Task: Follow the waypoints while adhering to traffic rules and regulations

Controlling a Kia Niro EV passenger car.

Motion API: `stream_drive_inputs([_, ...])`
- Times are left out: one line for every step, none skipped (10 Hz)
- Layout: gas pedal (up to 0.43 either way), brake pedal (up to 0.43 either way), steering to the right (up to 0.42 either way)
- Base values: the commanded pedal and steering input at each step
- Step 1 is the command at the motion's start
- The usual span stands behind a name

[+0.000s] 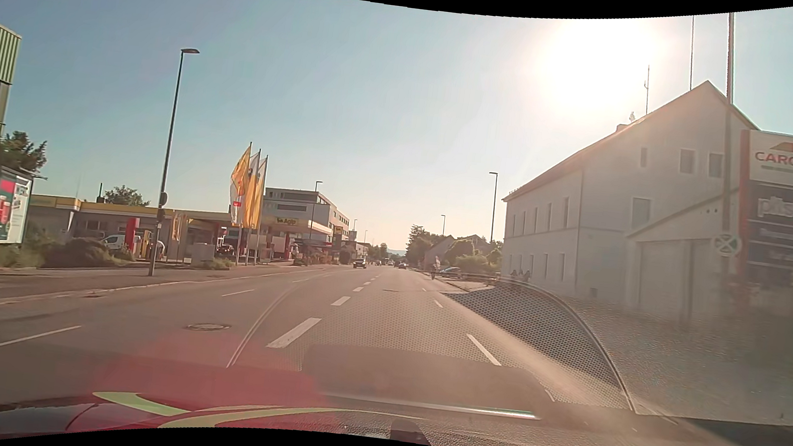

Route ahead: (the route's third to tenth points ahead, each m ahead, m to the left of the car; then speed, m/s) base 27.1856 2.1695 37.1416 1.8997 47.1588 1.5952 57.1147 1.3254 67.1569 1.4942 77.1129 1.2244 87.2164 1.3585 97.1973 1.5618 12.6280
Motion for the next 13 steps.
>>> stream_drive_inputs([0.098,0.0,-0.001])
stream_drive_inputs([0.098,0.0,-0.002])
stream_drive_inputs([0.098,0.0,-0.002])
stream_drive_inputs([0.098,0.0,-0.003])
stream_drive_inputs([0.098,0.0,-0.003])
stream_drive_inputs([0.098,0.0,-0.003])
stream_drive_inputs([0.098,0.0,-0.002])
stream_drive_inputs([0.098,0.0,-0.002])
stream_drive_inputs([0.098,0.0,-0.002])
stream_drive_inputs([0.098,0.0,-0.002])
stream_drive_inputs([0.098,0.0,-0.002])
stream_drive_inputs([0.098,0.0,-0.002])
stream_drive_inputs([0.098,0.0,-0.002])
